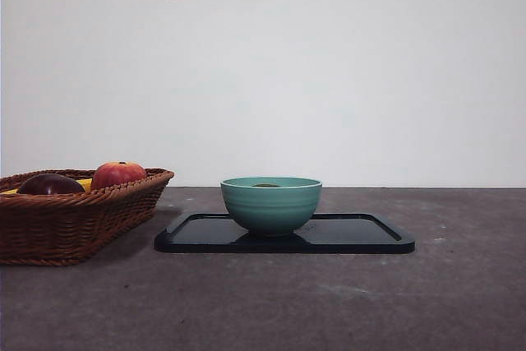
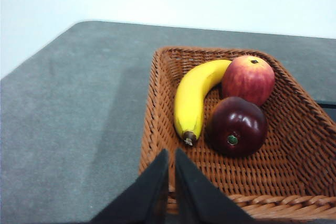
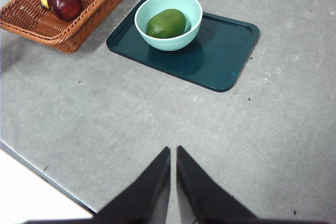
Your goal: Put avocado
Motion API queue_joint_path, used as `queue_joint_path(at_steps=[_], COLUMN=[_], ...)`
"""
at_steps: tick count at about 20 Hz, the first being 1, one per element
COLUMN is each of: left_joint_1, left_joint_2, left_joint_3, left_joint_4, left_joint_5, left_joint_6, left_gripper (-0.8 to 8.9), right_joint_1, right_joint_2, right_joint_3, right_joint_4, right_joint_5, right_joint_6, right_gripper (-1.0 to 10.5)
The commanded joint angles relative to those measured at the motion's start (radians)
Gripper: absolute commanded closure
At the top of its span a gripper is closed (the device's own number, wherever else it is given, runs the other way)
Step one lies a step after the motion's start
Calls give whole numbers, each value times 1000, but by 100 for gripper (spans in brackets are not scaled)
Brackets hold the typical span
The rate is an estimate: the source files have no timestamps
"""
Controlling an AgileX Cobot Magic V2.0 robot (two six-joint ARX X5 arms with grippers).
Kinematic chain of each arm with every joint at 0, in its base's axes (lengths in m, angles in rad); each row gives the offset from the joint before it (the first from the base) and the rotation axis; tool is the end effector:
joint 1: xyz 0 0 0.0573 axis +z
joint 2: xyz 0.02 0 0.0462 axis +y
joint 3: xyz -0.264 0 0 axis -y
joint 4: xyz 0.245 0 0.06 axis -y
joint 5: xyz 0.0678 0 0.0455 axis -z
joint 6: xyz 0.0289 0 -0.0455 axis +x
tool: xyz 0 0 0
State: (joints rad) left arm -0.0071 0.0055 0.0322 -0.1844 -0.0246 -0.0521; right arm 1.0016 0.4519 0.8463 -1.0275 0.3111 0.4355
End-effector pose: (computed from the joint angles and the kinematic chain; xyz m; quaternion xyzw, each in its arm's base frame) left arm 0.0948 0.0000 0.1563 -0.0247 0.0785 0.0108 0.9965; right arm 0.0411 0.0479 0.3119 0.0077 0.3103 0.2607 0.9142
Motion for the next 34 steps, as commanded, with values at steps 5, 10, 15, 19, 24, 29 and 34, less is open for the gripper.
queue_joint_path(at_steps=[5, 10, 15, 19, 24, 29, 34], left_joint_1=[-1, -1, -1, -1, -1, -1, -1], left_joint_2=[-2, -2, -2, -2, -2, -2, -2], left_joint_3=[-21, -21, -21, -21, -21, -21, -21], left_joint_4=[-4, -4, -4, -4, -4, -4, -4], left_joint_5=[-3, -3, -3, -3, -3, -3, -3], left_joint_6=[71, 70, 70, 70, 70, 70, 70], left_gripper=[794, 795, 795, 795, 795, 795, 795], right_joint_1=[13, 13, 13, 4, -294, -689, -946], right_joint_2=[2, 2, 2, 2, -77, -285, -416], right_joint_3=[6, 6, 6, 6, -82, -433, -684], right_joint_4=[10, 10, 10, 10, 191, 700, 818], right_joint_5=[4, 4, 4, 6, 31, -163, -271], right_joint_6=[9, 9, 10, -1, -162, -365, -402], right_gripper=[933, 933, 933, 934, 933, 933, 933])
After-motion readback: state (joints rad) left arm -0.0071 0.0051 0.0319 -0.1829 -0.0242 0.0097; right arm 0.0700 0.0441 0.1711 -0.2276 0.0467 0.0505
